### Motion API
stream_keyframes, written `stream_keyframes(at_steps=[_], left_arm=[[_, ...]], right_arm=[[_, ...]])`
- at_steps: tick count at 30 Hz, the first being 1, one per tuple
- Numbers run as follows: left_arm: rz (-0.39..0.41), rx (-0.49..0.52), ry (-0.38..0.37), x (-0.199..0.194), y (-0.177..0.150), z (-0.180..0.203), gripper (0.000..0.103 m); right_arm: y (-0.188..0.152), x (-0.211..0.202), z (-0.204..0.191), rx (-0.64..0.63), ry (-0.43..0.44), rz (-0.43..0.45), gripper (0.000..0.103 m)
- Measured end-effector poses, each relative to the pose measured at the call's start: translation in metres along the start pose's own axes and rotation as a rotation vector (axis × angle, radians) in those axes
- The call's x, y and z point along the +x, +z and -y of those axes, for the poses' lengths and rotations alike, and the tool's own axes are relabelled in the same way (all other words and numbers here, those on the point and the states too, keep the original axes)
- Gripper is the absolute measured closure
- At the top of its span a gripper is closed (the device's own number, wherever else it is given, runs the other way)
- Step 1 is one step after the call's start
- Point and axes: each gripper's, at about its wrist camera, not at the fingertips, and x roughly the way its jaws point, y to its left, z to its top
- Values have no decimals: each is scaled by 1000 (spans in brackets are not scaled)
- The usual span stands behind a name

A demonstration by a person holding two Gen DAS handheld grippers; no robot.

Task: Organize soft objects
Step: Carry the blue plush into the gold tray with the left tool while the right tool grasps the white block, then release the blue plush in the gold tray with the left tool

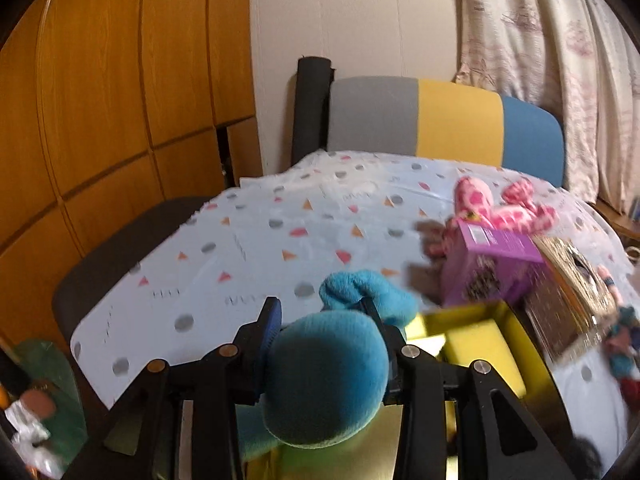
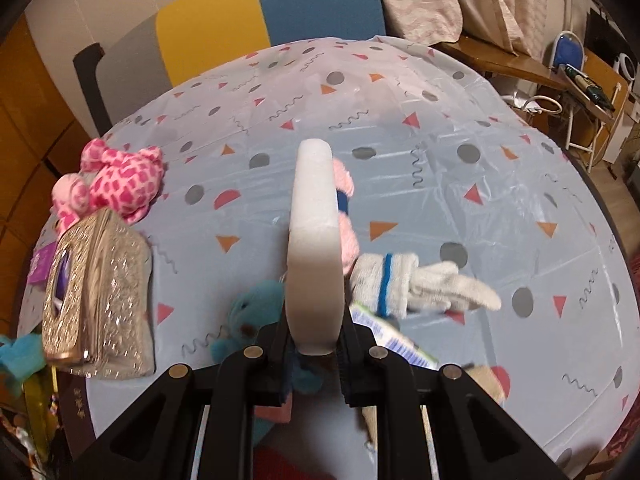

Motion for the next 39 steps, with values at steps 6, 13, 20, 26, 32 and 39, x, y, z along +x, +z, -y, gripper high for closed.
stream_keyframes(at_steps=[6, 13, 20, 26, 32, 39], left_arm=[[-60, 24, -71, -15, -30, 19, 59], [-181, -45, -143, -7, -56, 26, 56], [-258, -64, -113, 12, -66, 27, 56], [-273, -59, -55, 29, -59, 31, 56], [-257, -98, -39, 32, -55, 30, 56], [-232, -99, -25, 17, -60, 32, 45]], right_arm=[[-22, -6, -8, -15, 50, -10, 86], [-53, -4, -20, -59, 94, -39, 86], [-64, -18, -17, -53, 97, 7, 86], [-63, -41, -13, -29, 102, 91, 86], [-67, -74, -29, -54, 159, 161, 86], [-78, -104, -80, -157, 296, 190, 86]])
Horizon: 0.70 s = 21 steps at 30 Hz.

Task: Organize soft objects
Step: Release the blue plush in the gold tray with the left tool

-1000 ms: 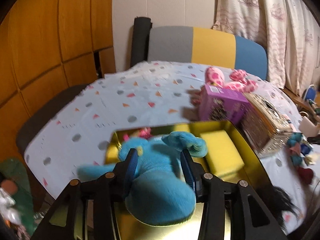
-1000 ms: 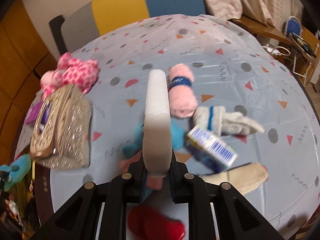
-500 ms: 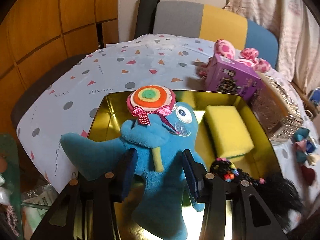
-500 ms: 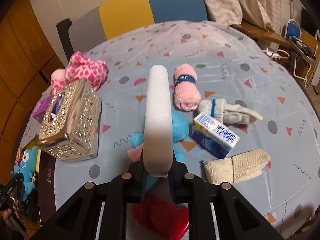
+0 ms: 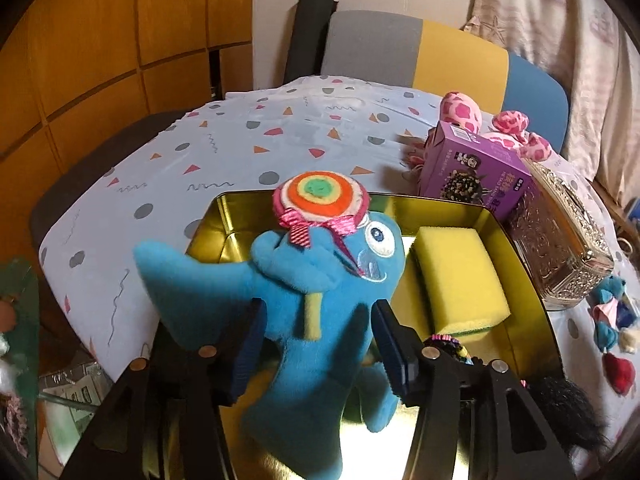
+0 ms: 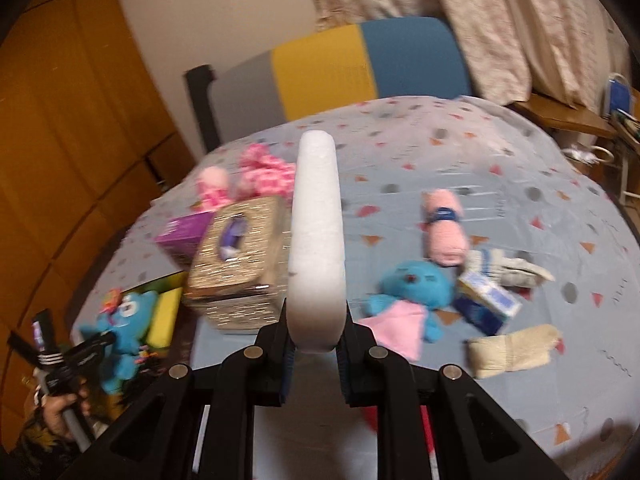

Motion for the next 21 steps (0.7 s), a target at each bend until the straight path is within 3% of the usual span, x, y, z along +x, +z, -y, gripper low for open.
stream_keyframes(at_steps=[2, 4, 9, 21], left_arm=[[35, -5, 14, -11, -2, -2, 40], [63, -20, 17, -21, -5, -5, 28], [95, -43, 31, -39, -9, -11, 27], [85, -85, 40, -55, -19, -16, 23]], right_arm=[[-3, 6, -16, -23, 39, -18, 86], [-7, 14, -33, -50, 79, -45, 86], [-25, 39, -79, -123, 158, -119, 86], [-50, 79, -153, -209, 335, -239, 86]])
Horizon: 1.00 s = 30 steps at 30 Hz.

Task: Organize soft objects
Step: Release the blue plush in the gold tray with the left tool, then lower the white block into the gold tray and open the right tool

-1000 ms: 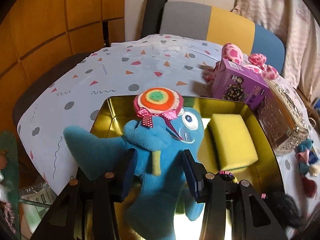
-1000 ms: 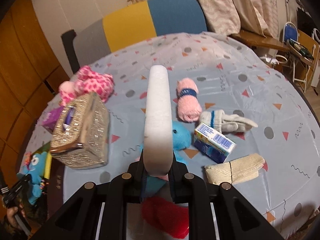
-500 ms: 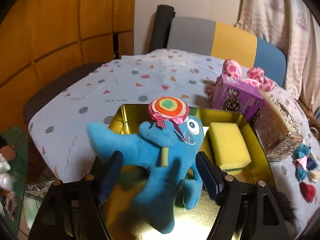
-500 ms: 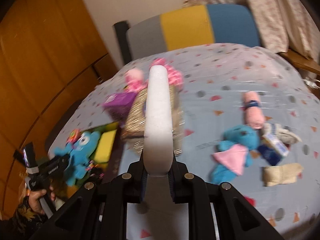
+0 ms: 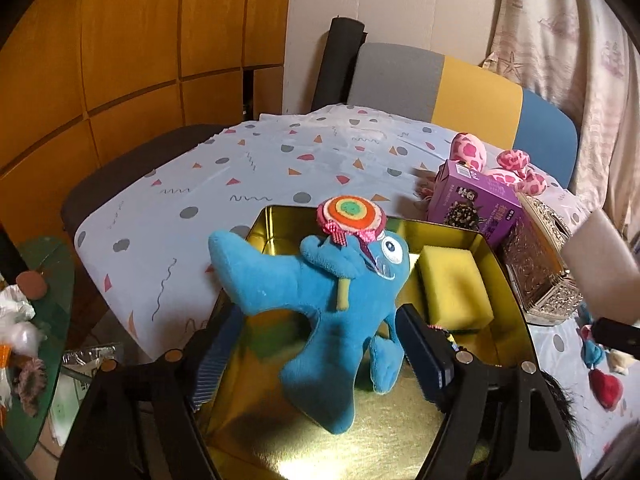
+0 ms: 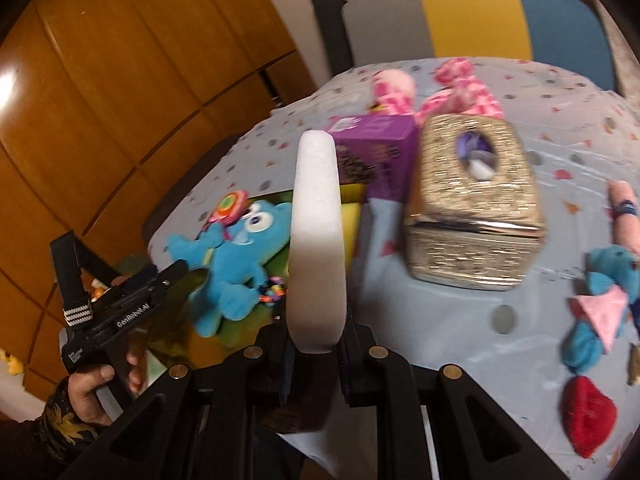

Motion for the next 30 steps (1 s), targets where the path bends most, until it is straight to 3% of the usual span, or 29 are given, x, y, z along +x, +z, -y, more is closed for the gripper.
stream_keyframes(at_steps=[9, 17, 19, 21, 23, 30], left_arm=[[-14, -14, 6, -3, -9, -4, 23], [-47, -48, -10, 3, -12, -13, 20], [-52, -58, -19, 4, -12, -16, 20], [-49, -47, -17, 4, -11, -16, 20], [-45, -51, -22, 4, -11, -18, 20], [-56, -59, -16, 8, -12, -19, 17]], right_arm=[[12, 40, -26, -38, 54, -71, 86], [35, 88, -48, -65, 169, -178, 85], [38, 105, -49, -68, 125, -201, 85], [39, 123, -46, -71, 70, -232, 77], [40, 136, -39, -53, 29, -248, 58], [40, 121, -24, -53, -76, -168, 52]])
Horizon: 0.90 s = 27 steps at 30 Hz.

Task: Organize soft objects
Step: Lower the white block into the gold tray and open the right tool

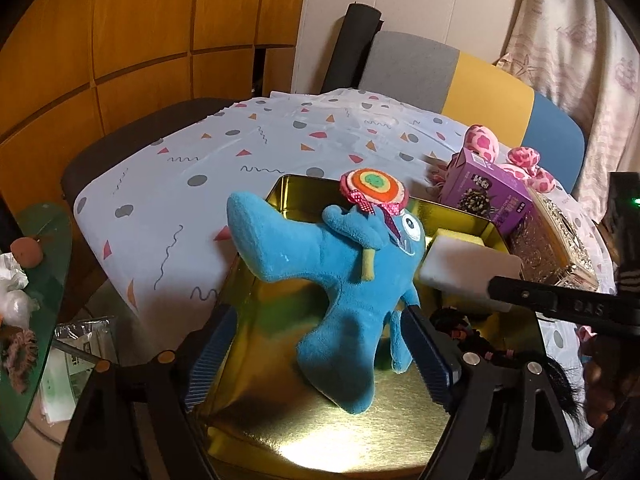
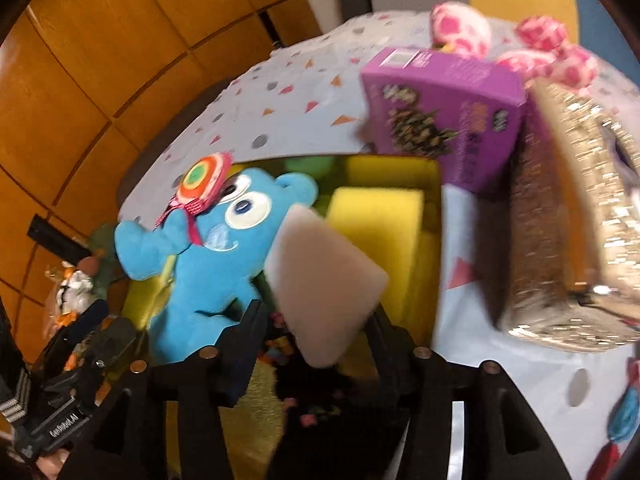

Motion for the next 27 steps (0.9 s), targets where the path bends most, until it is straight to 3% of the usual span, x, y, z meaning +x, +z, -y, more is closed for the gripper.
stream_keyframes(at_steps=[4, 9, 13, 27], left_arm=[[11, 2, 22, -2, 0, 2, 5], [27, 28, 10, -10, 0, 10, 0], [44, 64, 8, -16, 0, 18, 0], [70, 128, 11, -28, -4, 35, 0]], right_arm=[[-8, -16, -9, -70, -47, 52, 52], [-11, -4, -20, -131, -114, 50, 55], [-8, -2, -19, -113, -126, 70, 55], [-43, -68, -8, -94, -141, 193, 54]])
